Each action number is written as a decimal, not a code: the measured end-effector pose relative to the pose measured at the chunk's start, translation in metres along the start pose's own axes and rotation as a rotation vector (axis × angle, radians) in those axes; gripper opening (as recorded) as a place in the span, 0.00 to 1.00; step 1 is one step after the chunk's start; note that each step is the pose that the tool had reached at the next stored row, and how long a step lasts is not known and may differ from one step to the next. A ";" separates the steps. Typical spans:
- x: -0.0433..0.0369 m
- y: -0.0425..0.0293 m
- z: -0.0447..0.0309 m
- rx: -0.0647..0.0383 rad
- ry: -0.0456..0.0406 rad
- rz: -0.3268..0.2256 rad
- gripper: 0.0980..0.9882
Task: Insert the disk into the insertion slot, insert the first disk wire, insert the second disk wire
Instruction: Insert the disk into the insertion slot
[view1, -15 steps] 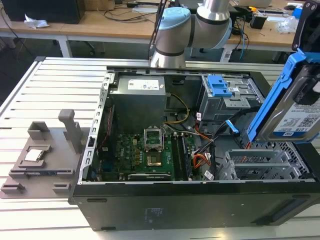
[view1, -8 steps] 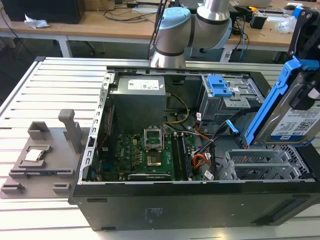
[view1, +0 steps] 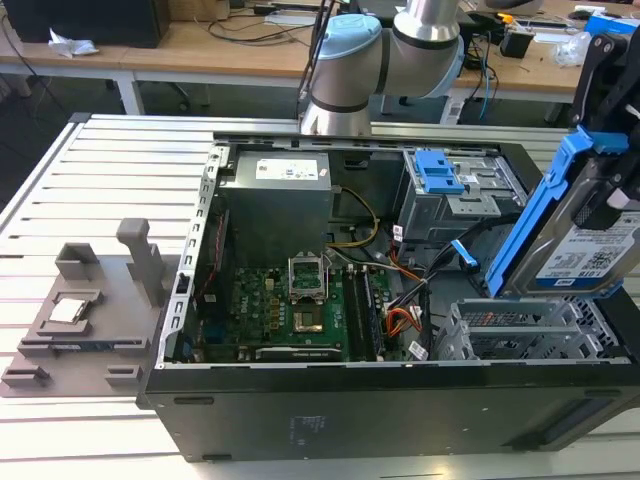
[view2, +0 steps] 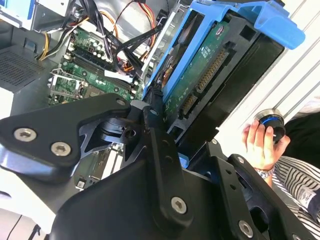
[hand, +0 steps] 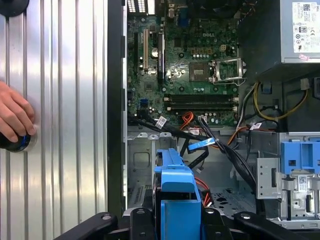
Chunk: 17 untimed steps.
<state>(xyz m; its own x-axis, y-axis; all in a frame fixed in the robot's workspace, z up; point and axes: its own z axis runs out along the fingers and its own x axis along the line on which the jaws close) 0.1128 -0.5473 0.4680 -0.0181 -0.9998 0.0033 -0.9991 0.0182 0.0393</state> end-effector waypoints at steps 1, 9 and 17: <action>0.0000 0.0000 0.0009 0.000 0.0000 0.000 0.30; 0.0000 -0.0003 0.0072 0.000 0.0000 0.000 0.30; -0.0001 -0.0006 0.0151 0.000 0.0000 0.000 0.30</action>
<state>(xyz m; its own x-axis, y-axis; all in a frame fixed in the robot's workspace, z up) 0.1128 -0.5473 0.4528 -0.0181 -0.9998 0.0033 -0.9991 0.0182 0.0393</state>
